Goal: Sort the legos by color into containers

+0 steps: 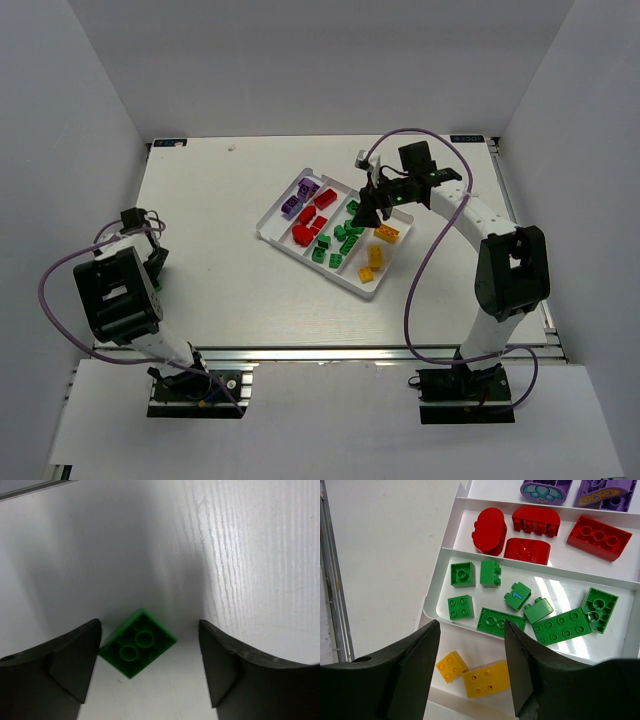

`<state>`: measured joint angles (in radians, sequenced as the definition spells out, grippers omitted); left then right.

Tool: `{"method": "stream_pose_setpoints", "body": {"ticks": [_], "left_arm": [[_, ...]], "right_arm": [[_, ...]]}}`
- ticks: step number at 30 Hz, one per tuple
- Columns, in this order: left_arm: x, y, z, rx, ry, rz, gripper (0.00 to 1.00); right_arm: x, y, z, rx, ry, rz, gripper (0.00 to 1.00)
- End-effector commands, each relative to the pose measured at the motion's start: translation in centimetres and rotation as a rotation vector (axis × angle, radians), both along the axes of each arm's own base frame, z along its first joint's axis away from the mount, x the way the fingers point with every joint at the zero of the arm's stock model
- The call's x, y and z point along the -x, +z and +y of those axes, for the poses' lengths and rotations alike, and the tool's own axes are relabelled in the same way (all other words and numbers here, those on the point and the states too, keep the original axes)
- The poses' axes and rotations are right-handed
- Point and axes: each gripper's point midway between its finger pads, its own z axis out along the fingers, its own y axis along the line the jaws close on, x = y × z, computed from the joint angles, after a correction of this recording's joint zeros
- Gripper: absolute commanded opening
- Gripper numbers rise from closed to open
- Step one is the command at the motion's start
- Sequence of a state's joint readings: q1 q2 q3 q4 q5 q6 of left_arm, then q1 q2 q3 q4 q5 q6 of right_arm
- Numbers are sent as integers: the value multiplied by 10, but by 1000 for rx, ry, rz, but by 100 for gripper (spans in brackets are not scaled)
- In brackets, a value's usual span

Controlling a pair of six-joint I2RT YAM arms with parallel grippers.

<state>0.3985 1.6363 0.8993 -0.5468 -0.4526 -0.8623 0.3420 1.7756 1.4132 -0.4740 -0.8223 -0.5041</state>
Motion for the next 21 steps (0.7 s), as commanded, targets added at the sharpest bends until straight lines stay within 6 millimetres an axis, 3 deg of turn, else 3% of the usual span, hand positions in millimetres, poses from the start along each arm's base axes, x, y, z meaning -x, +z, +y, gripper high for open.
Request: {"method": "stream_pose_setpoints", "body": {"ticks": [1, 5, 16, 21], "left_arm": [[-6, -2, 0, 21, -19, 2, 83], [-5, 0, -1, 28, -21, -4, 73], [7, 5, -30, 104, -128, -86, 55], [-10, 23, -56, 183, -245, -239, 45]], "right_arm": [[2, 15, 5, -28, 21, -19, 60], [2, 15, 4, -27, 22, -23, 60], [2, 18, 8, -55, 26, -11, 60], [2, 21, 9, -64, 27, -12, 60]]}}
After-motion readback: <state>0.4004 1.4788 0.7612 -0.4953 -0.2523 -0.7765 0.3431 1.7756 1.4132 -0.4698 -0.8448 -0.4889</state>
